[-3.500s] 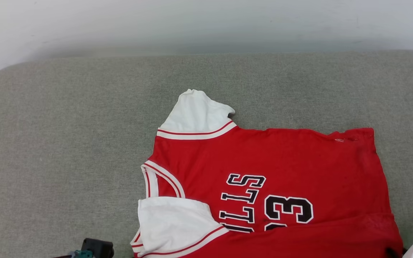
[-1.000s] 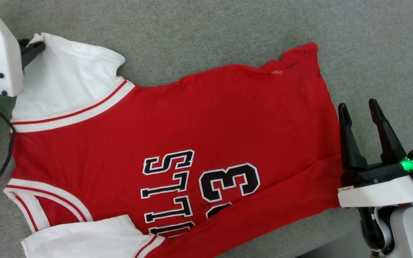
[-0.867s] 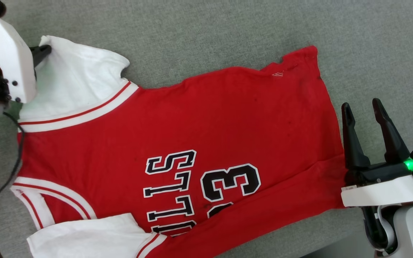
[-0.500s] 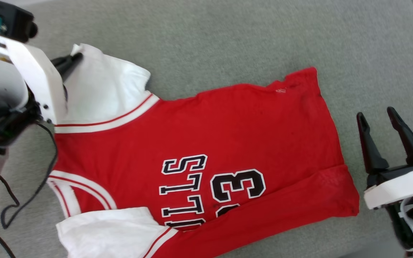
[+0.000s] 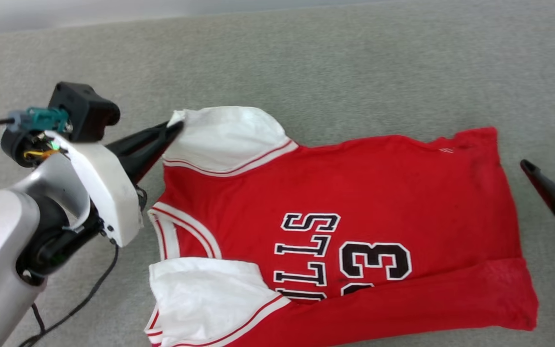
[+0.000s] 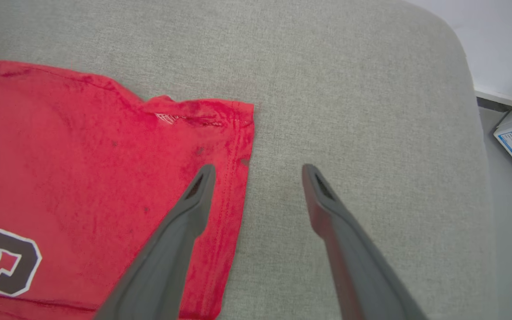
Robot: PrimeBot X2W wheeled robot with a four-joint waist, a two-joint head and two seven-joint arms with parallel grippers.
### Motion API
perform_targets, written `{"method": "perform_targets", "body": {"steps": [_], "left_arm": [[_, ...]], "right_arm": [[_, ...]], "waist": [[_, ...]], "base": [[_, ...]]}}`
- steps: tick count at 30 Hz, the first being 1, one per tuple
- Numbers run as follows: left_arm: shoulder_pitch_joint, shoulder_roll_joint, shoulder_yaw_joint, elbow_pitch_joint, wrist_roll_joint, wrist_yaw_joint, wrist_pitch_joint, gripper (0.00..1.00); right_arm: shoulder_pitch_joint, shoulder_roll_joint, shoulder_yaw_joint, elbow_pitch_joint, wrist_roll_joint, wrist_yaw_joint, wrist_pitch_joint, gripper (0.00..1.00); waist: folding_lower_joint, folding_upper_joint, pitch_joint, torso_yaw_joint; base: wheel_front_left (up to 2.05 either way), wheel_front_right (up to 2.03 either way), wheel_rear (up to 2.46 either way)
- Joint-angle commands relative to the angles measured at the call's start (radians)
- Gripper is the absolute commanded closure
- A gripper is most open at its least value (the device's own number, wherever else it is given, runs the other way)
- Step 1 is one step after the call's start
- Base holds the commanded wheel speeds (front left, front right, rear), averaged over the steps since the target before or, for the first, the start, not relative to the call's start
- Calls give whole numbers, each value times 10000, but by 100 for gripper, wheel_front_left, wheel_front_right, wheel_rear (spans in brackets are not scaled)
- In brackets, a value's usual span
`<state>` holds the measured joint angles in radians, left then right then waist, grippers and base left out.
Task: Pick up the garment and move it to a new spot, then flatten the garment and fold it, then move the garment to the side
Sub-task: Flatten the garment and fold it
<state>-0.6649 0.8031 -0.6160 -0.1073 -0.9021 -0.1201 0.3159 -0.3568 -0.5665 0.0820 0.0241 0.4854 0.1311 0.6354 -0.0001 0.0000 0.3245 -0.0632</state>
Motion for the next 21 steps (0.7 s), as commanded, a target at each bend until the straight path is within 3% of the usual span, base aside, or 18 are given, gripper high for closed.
{"method": "perform_targets", "body": {"steps": [1,9,21], "left_arm": [[221,18,4,-249,57,36,-172,100],[637,58,-108,-1436,731,432,-681,100],[891,-405,-641,-2236,1177,525,-960,100]], "right_arm": [[-451,-244,77,199,-67,-7,430,0],[-1761,-386,503,1318,-407,-7,1915,0],[-2203,-428,1399,3265,-872,-6,2181,0]], "waist": [[1,0,227,323],[1,0,836,1030],[1,0,1362,1834]], "base": [[0,0,0],[0,0,0],[0,0,0]]}}
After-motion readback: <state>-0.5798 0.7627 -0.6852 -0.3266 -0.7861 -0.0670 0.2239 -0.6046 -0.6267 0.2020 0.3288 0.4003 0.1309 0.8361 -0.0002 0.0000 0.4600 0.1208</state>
